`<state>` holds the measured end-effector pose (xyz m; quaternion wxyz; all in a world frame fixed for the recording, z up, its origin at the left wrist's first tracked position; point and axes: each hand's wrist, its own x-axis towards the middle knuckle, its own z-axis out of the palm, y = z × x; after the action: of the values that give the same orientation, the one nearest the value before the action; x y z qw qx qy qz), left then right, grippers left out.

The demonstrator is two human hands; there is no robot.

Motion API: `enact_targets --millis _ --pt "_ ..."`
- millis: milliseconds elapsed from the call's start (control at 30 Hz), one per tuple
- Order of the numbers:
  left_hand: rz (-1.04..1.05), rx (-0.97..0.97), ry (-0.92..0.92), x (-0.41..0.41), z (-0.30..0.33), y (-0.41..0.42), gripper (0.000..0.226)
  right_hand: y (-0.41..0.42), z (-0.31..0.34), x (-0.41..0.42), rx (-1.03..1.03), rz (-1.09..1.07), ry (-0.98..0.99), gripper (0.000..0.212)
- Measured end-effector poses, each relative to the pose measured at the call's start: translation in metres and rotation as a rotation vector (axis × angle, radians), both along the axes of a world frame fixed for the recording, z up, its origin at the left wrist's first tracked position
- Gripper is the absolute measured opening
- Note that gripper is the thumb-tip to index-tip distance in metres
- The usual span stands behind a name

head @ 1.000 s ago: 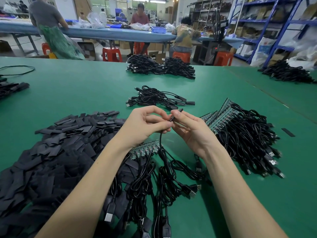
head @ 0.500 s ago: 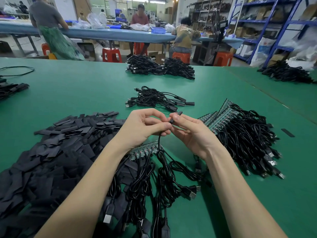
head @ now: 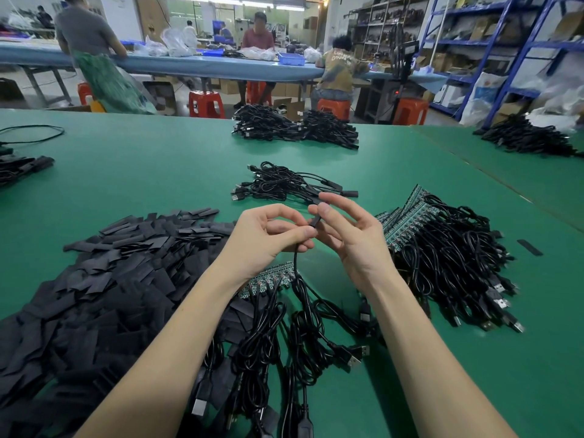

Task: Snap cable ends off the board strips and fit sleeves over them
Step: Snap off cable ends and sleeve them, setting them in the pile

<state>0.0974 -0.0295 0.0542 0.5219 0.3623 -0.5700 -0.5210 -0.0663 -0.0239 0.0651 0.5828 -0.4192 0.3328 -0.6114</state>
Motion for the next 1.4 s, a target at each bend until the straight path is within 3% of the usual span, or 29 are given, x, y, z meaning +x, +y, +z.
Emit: enact_targets --millis 367,667,867,1000,1100,1267,1400 --pt "0.063 -0.003 -0.012 -0.004 -0.002 0.0 0.012 0.001 -0.004 0.009 0.056 -0.093 -0.044 0.019" --pt "0.029 0.035 -0.052 -0.005 -0.001 -0.001 0.014 -0.001 -0.006 0.009 0.092 -0.139 -0.034 0.016" --pt "-0.195 0.08 -0.543 -0.003 0.002 0.001 0.026 -0.004 0.006 -0.01 0.127 -0.27 -0.198 0.019" --pt "-0.272 0.157 -0.413 -0.01 0.008 0.006 0.018 -0.005 0.008 -0.018 0.124 -0.329 -0.224 0.022" --pt "-0.13 0.083 -0.384 -0.009 0.02 0.0 0.016 -0.008 0.008 -0.024 0.169 -0.329 -0.196 0.029" --pt "0.229 -0.302 -0.688 -0.002 0.05 -0.038 0.012 -0.009 0.003 -0.031 0.254 -0.294 -0.119 0.019" --pt "0.295 -0.419 -1.284 0.002 0.065 -0.089 0.02 -0.01 0.0 -0.035 0.296 -0.263 -0.086 0.011"
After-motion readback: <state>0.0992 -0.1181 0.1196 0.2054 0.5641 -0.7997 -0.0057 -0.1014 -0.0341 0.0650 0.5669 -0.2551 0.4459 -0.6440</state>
